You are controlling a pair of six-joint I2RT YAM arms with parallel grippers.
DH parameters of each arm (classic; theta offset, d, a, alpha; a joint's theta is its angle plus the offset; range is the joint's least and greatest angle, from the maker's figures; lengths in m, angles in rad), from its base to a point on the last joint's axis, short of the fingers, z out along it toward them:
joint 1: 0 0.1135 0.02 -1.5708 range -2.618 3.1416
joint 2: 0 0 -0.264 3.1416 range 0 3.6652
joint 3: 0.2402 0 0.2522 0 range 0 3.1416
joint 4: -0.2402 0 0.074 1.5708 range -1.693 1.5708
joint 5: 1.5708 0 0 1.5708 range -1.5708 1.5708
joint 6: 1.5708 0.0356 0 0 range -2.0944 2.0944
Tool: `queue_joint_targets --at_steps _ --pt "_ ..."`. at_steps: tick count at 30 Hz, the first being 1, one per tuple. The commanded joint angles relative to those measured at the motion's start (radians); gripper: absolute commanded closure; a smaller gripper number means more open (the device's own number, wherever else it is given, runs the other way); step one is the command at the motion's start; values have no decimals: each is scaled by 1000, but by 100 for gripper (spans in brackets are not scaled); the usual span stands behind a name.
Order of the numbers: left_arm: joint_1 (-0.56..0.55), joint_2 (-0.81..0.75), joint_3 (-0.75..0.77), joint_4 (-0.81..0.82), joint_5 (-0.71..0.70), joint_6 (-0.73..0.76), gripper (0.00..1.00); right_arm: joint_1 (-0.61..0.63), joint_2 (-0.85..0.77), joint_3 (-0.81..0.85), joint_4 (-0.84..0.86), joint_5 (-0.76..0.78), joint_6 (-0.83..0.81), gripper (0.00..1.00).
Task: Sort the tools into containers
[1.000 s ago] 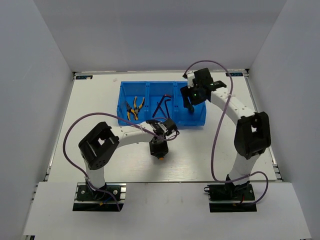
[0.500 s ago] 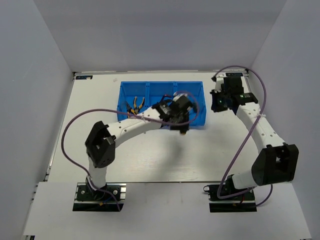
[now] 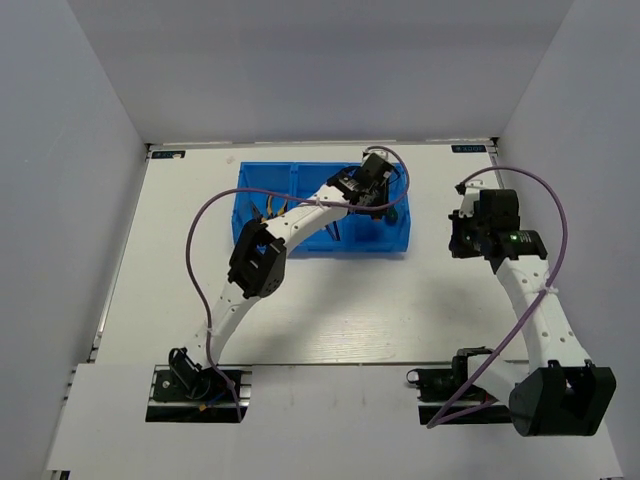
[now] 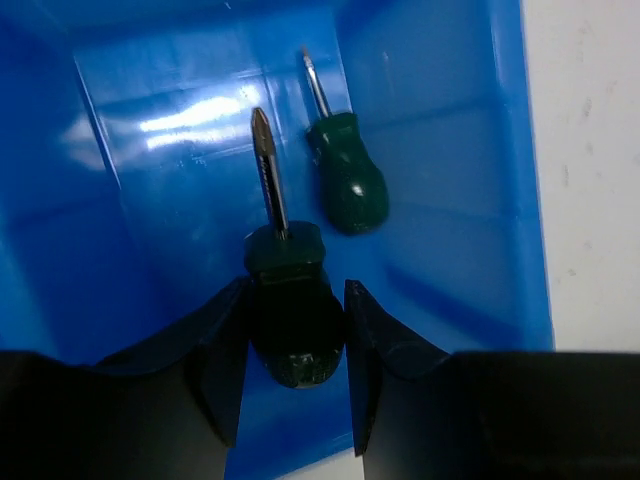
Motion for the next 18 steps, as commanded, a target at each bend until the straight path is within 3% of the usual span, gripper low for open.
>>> queue_joint_targets --at_steps 1,2,3,6,10,16,17,18 --pt "5 -32 28 44 54 45 64 -17 -34 -41 -4 -19 12 100" --pt "5 -18 29 44 68 55 58 -23 -33 -53 -4 -28 20 100" --pt "5 -18 39 44 78 55 46 -23 -39 -56 -7 -37 22 100" --pt "5 -18 39 53 89 65 31 -29 -33 -58 -16 -62 29 92" --pt "5 -58 21 65 111 75 24 -30 -25 -67 -22 -143 17 66" --pt "5 -219 -60 96 108 98 21 -30 -36 -93 -19 -240 -41 45" --pt "5 -302 -114 96 82 112 21 -29 -40 -96 -16 -272 -66 35" --pt "-7 -352 -149 105 65 112 21 -29 -42 -99 -16 -283 -69 34"
